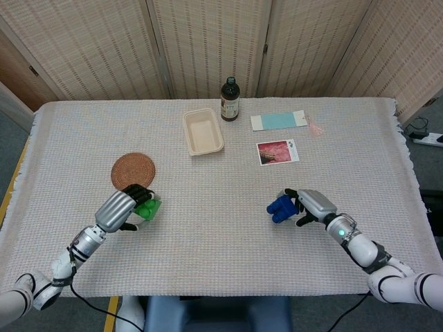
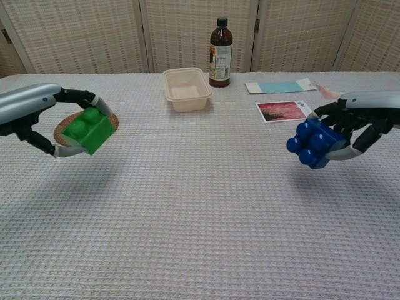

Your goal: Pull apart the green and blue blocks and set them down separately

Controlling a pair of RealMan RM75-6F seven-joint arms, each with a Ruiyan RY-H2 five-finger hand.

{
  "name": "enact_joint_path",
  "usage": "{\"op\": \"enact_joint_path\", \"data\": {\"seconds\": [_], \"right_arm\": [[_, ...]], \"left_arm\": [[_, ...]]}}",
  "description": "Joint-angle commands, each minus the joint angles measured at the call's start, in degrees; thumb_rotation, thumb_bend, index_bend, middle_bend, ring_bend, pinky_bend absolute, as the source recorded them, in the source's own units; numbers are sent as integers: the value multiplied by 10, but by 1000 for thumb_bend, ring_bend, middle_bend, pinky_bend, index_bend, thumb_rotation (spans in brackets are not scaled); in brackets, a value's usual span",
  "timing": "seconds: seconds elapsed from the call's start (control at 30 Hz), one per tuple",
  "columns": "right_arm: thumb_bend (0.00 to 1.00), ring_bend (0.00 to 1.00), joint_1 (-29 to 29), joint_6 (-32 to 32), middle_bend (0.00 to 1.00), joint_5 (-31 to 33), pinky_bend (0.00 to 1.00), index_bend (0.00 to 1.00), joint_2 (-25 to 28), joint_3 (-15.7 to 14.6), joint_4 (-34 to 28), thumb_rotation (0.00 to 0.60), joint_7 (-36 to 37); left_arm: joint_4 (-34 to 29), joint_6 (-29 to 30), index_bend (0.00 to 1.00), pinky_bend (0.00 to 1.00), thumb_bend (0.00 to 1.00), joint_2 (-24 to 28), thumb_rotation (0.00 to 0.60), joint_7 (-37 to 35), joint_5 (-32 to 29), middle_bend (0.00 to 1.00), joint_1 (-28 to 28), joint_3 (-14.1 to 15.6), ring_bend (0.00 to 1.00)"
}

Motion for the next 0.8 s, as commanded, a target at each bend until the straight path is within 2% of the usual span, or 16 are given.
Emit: {"op": "enact_joint_path", "data": {"seconds": [0.03,0.27,0.53,0.6,0.63,0.7,0.77,0.8], "right_arm": [[374,541,-6,-7,669,3,480,749,-3,5,8,600,-4],[374,535,-11,-30,669,5,480,749,-9,17,23,600,-16],[374,505,-14,-47,636,6,468,731,-16,28,33,600,-37],[374,457,-14,-52,559,-2,433,655,-15,28,32,600,-39],[374,396,-14,-57,467,-5,383,554,-13,27,31,600,-38],[374,206,-11,-71,203,-10,235,239,-8,28,28,600,-33],[374,105,-10,-75,76,-14,151,65,-5,33,27,600,-28],[374,71,-11,-73,39,-16,117,23,-4,35,27,600,-28]], "left_arm": [[39,-25,823,260,368,-21,600,-41,-23,856,10,-2,439],[95,-47,822,260,369,-48,600,-91,-30,856,21,4,439],[123,-42,796,255,368,-61,600,-108,-25,854,29,5,426],[123,-43,748,246,368,-59,600,-110,-24,823,28,6,402],[121,-46,691,234,368,-57,600,-112,-23,772,28,6,372],[114,-58,524,196,366,-50,600,-111,-23,600,25,9,279],[103,-65,339,134,351,-42,600,-109,-24,336,23,9,131],[99,-66,298,116,340,-39,600,-109,-24,256,23,9,92]]}}
